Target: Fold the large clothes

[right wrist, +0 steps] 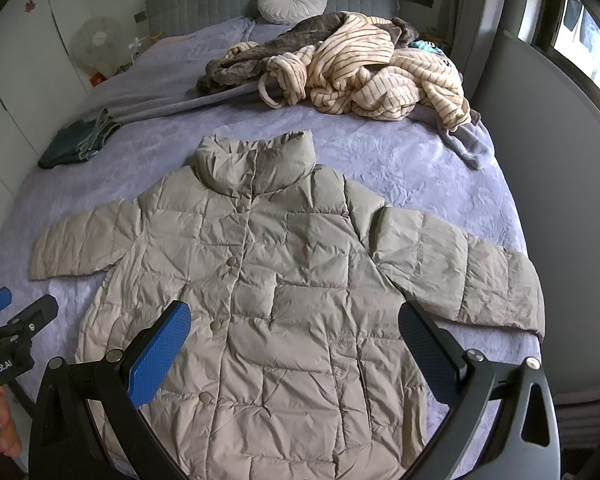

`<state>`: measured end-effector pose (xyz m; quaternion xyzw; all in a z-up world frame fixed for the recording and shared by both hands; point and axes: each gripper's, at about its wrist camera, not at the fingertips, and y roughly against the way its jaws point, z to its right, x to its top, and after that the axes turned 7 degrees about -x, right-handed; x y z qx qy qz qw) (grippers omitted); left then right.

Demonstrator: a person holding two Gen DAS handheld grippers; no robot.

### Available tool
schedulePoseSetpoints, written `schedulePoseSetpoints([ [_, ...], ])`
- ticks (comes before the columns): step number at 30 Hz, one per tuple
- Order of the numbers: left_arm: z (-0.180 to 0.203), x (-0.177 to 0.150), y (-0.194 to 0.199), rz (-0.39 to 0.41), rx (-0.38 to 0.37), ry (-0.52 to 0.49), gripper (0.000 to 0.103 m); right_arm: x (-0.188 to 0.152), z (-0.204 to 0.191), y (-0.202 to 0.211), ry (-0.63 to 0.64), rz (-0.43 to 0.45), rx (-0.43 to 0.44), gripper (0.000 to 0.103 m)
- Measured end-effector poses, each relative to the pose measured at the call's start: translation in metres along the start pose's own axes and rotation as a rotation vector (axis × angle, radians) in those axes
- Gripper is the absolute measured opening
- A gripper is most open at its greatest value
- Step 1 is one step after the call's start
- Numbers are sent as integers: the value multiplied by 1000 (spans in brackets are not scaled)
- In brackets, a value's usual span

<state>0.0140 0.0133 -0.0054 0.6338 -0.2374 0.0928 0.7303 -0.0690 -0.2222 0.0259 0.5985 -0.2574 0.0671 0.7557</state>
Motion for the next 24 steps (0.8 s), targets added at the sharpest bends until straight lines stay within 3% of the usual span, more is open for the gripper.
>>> schedulePoseSetpoints([
  [16,-4,-3,-7,-13,-40,2,103,-15,0,-1,-23,-31,-31,103],
  [24,-35,5,-22,-41,-89,-24,103,-21,-11,4,-78,-63,-71,103],
])
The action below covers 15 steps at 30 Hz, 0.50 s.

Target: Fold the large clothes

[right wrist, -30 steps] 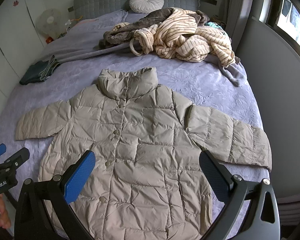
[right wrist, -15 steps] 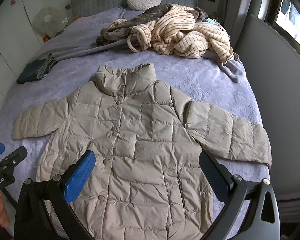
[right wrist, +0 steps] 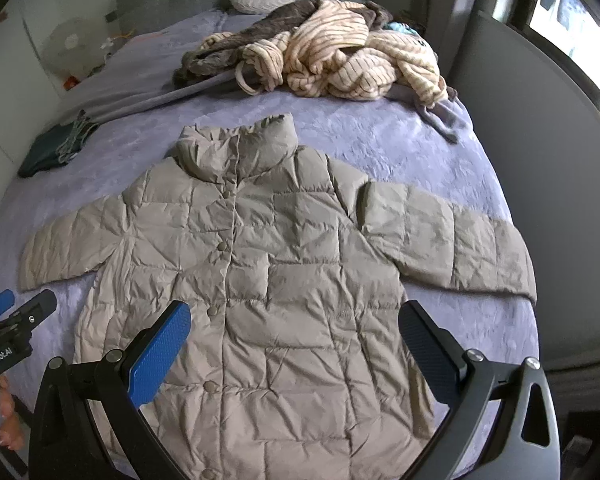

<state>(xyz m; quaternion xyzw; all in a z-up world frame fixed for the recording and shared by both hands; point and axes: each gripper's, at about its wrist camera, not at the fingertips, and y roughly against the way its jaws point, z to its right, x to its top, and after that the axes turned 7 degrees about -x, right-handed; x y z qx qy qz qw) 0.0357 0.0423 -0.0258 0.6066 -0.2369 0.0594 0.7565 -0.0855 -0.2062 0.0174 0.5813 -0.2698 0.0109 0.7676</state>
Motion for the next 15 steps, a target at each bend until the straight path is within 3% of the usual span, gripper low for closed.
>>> schedulePoseSetpoints([
  [5,-41,-3,-28,-69,-42,27,103,-7,-21,-12,-34,-48,-1,103],
  [9,-87,-8,-55,-111,-31,68,103,-12,-44,-24,-50,-66,22,103],
  [13,-148,-14,-87,-138,-42,169,103,-20,-71,-44,-81,-74,94,103],
  [15,-187,-18,-104,-141,-94,252,103,-24,-88,-54,-91,-77,113,103],
])
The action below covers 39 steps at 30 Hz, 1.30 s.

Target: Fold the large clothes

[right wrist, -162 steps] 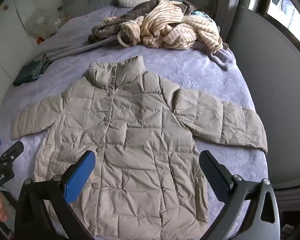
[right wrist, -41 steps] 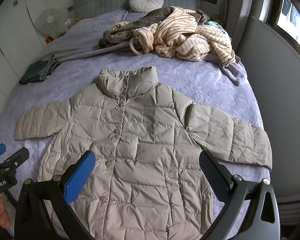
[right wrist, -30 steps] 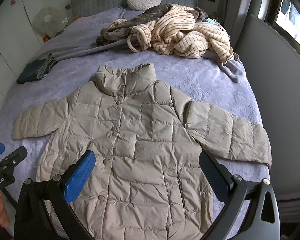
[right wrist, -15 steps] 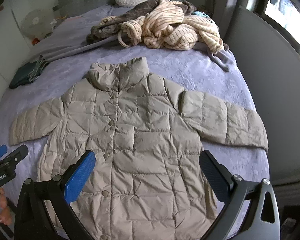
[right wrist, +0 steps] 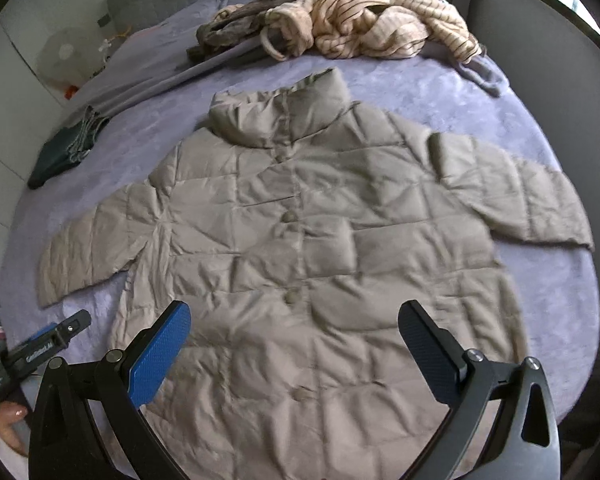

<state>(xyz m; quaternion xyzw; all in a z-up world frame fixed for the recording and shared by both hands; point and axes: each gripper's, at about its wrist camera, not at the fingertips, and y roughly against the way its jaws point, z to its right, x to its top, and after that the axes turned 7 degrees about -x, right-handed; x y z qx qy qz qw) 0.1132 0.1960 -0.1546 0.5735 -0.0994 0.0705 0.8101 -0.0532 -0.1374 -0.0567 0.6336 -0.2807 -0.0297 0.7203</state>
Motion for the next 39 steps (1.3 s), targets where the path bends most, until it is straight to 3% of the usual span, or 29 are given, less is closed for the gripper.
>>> schedulePoseSetpoints([
  [5,-82,27,-28,51,-146,190,103,-16,-47,-48,62,-157,81,103],
  [14,-173,87,-65,199,-231,425,103,-41,-87,-105,70,-206,178,103],
  [16,-182,103,-66,231,-202,436,91,-38,-91,-112,58,-198,189,103],
  [17,-183,110,-67,238,-171,430,60,-34,-93,-115,55,-191,193,103],
  [18,-184,117,-69,227,-153,411,24,-30,-97,-117,54,-178,193,103],
  [19,-185,122,-69,219,-168,398,12,-25,-100,-118,54,-164,195,103],
  [20,-185,126,-67,221,-188,392,9,-21,-103,-119,53,-150,201,103],
  [23,-171,130,-44,280,-121,280,9,-6,-112,-122,34,-124,227,103],
  [25,-152,129,-24,321,-93,186,9,4,-119,-128,13,-105,263,93],
  [27,-131,124,-3,355,-84,114,9,14,-132,-136,6,-107,319,35],
  [29,-111,120,17,392,-90,45,9,22,-147,-152,-20,-124,380,23],
  [35,-47,114,59,452,-156,-117,9,32,-193,-198,-34,-185,559,17],
  [39,23,104,59,422,-238,-229,9,24,-208,-230,-20,-268,581,17],
])
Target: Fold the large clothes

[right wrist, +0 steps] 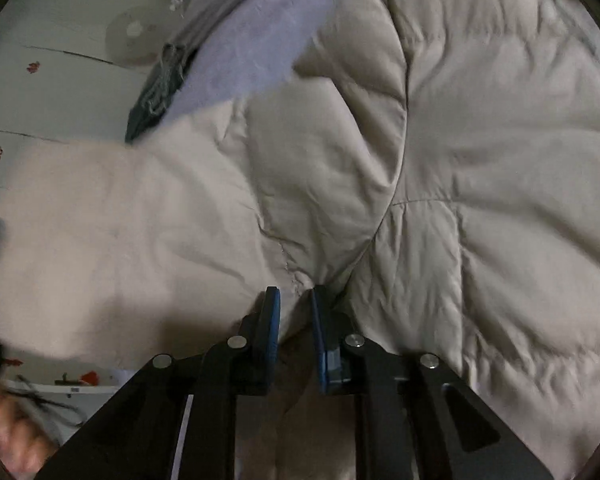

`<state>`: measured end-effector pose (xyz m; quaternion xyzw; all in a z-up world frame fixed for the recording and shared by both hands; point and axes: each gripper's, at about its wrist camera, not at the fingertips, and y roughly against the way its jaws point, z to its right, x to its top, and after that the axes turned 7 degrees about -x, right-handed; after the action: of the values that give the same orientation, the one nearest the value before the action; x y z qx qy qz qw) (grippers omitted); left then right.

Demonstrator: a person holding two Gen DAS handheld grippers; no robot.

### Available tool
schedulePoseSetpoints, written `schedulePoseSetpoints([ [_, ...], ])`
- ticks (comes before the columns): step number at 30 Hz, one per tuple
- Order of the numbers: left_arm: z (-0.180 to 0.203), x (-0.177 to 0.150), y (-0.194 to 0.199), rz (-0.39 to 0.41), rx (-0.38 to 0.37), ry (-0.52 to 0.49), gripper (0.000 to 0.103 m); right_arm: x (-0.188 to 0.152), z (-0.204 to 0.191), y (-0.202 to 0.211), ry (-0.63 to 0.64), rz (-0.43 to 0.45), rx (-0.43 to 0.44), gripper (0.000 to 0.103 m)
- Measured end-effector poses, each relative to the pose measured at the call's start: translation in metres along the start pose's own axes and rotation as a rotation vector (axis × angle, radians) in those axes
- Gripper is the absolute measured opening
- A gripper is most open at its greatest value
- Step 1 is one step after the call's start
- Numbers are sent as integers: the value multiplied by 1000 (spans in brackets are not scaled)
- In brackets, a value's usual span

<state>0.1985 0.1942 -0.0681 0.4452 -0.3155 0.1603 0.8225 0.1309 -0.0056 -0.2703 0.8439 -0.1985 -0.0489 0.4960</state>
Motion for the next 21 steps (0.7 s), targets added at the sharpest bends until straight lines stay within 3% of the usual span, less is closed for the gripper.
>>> schedulePoseSetpoints([
  [5,82,-5,-46,-56,-88,-99,9,1,8,12,48,-88,32,17],
  [9,151,-21,-89,-139,-143,-179,9,-6,54,72,1,-45,51,17],
  [14,210,-69,-157,-254,-82,-313,9,-21,138,177,-4,144,-147,17],
  [18,219,-111,-207,-391,13,-349,10,-32,195,214,-68,192,-262,18],
  [19,220,-117,-208,-399,28,-357,14,-35,205,217,-85,190,-275,18],
  [20,218,-121,-206,-402,27,-365,33,-38,214,219,-97,187,-279,18],
  [21,218,-122,-203,-395,12,-363,65,-39,219,223,-110,185,-274,18],
])
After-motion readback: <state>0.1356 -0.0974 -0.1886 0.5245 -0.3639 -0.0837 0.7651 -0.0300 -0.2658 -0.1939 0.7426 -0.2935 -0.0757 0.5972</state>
